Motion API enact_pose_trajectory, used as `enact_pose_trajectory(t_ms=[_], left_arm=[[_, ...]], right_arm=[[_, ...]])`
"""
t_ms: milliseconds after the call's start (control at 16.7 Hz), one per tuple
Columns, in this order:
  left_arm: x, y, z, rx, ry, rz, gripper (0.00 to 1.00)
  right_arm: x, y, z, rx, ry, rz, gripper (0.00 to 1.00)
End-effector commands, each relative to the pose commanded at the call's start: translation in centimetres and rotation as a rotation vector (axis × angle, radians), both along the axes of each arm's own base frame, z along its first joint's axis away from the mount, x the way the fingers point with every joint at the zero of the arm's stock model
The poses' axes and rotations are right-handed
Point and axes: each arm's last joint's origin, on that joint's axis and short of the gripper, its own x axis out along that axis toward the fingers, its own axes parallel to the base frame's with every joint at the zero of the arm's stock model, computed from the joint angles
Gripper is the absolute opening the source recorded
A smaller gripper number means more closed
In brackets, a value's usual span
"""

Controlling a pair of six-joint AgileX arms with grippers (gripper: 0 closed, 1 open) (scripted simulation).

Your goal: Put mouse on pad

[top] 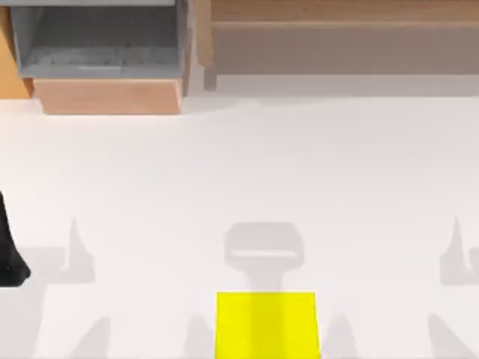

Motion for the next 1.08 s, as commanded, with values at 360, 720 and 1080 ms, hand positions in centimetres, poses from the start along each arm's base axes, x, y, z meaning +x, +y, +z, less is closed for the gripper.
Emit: enact_pose_trajectory(t_ms=[360,720,1080], left_arm=[[0.0,0.0,0.0,0.0,0.0,0.0,1.0],[0.0,0.0,0.0,0.0,0.0,0.0,1.0],[0.0,0.0,0.0,0.0,0.0,0.0,1.0]], right_arm=[[0.1,0.0,1.4,-0.101,0.062,0.003,1.0],[1.4,-0.3,6.2,-0.517,0.32,0.027,1.0],[6.1,-1.8,9.9,-1.051,0.719,0.248,1.0]])
